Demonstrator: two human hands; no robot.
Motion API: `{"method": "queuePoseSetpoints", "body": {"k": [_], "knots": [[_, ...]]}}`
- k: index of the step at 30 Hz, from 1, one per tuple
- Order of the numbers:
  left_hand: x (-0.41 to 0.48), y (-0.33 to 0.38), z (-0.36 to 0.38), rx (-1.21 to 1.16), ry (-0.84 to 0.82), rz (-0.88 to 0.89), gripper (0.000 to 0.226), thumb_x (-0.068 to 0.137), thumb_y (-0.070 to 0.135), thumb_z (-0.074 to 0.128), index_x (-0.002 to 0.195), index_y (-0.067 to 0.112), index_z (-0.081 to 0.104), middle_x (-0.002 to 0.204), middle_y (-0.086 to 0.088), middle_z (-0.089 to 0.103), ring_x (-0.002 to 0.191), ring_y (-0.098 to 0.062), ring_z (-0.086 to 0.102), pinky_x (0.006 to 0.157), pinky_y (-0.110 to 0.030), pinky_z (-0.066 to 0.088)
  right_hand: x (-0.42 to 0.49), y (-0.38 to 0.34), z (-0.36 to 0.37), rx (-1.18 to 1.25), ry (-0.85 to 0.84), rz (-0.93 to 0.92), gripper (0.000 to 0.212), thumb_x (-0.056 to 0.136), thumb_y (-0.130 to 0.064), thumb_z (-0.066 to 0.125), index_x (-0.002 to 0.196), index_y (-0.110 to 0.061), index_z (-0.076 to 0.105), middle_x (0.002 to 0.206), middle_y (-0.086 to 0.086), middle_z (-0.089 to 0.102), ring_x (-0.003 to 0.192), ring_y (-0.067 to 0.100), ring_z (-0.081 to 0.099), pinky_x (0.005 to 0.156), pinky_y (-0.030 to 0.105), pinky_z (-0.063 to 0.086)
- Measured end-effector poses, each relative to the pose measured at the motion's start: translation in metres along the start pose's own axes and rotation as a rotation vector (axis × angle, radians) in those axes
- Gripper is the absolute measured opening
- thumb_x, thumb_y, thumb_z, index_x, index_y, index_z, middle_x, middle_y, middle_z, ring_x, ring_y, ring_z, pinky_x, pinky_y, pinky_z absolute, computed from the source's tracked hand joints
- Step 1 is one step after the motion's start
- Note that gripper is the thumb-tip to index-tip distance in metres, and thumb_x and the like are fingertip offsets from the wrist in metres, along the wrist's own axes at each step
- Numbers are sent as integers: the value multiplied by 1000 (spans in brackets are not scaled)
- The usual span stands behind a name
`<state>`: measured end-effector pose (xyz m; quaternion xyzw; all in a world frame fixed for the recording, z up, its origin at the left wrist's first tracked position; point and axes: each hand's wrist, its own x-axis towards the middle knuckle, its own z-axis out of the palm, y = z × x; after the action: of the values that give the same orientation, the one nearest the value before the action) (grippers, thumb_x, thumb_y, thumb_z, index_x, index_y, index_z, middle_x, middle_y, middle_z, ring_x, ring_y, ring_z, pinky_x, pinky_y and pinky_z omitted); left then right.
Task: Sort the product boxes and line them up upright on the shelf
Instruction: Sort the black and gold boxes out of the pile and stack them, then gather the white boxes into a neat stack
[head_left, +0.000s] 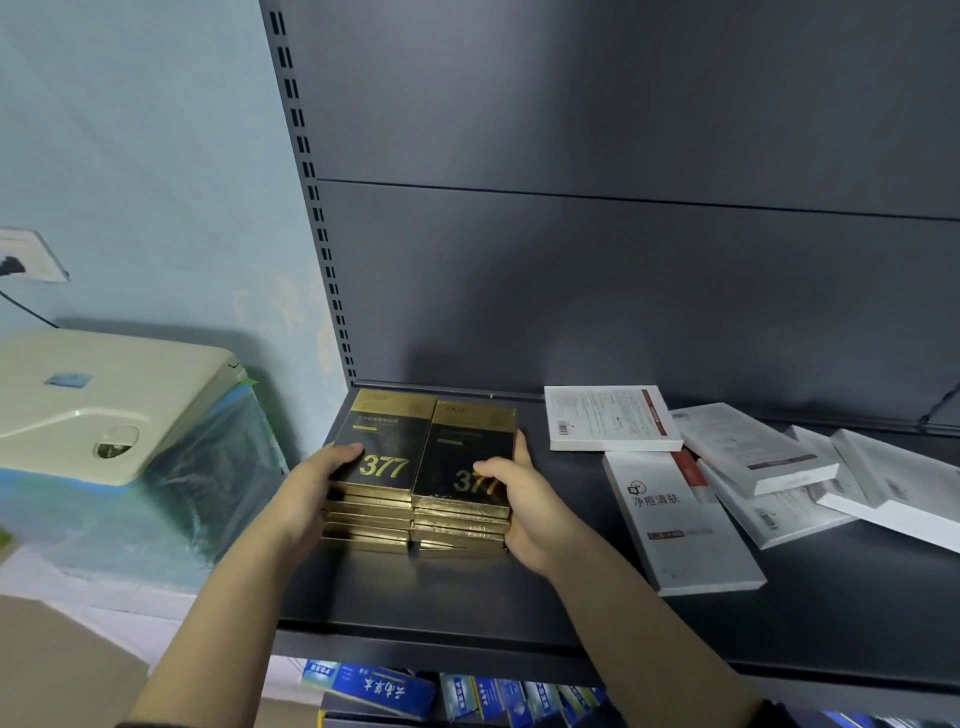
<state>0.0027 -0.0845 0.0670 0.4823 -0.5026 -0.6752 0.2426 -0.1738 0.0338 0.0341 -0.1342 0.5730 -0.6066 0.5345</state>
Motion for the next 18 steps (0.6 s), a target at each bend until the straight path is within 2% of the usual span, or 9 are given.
{"method": "queuePoseSetpoints", "body": {"k": [4,7,9,11,12,14,16,17,18], "knots": [[0,2,-9,23,-65,-9,23,86,28,59,98,9,61,92,-16,61,80,-30,56,71,-36,42,-3,0,1,-55,-21,6,108,64,-20,68,152,-42,8,153,6,35,139,32,36,115,56,28],[-6,4,-20,100,-104,-16,12,87,23,54,84,14,60,77,-8,59,65,-21,52,60,-32,34,-4,12,3,-96,-59,-1,105,65,-23,70,151,-43,12,152,5,37,139,31,36,115,56,28],[-5,2,-27,148,-129,-22,24,94,14,44,77,15,61,59,0,59,48,-12,53,55,-29,35,-6,16,6,-100,-73,-7,103,66,-26,70,150,-45,13,151,3,39,139,29,36,116,55,27],[-6,4,-28,216,-148,-32,29,96,11,42,79,15,65,55,3,62,45,-10,57,53,-28,40,-7,17,8,-71,-78,-1,102,65,-34,72,149,-45,15,150,1,41,138,27,38,116,54,28],[-6,8,-26,249,-157,-12,25,97,10,44,88,14,66,62,1,66,54,-13,61,57,-29,43,-8,16,8,-47,-76,9,104,64,-38,73,150,-45,14,150,2,40,137,26,39,116,54,28],[-6,19,-16,337,-58,71,24,96,11,48,116,15,61,102,-4,69,92,-24,64,80,-34,45,-11,11,1,-6,-45,20,109,68,-42,72,153,-41,4,154,3,36,136,23,40,116,50,28],[-9,29,1,454,105,195,46,95,19,54,140,18,46,139,-5,52,125,-28,51,102,-37,34,-17,0,-12,-46,9,-6,106,74,-41,70,154,-36,0,158,1,30,140,22,34,118,42,21],[-14,35,12,513,134,265,53,93,22,58,143,19,42,145,-6,47,125,-26,50,104,-38,31,-20,-5,-20,-72,42,-30,97,82,-37,66,155,-33,3,159,0,26,143,21,29,117,37,18],[-20,40,24,577,126,340,57,91,25,61,144,18,41,146,-7,46,114,-23,55,100,-38,32,-24,-11,-30,-86,66,-58,87,88,-31,62,155,-31,6,160,-1,22,146,20,24,115,36,17]]}}
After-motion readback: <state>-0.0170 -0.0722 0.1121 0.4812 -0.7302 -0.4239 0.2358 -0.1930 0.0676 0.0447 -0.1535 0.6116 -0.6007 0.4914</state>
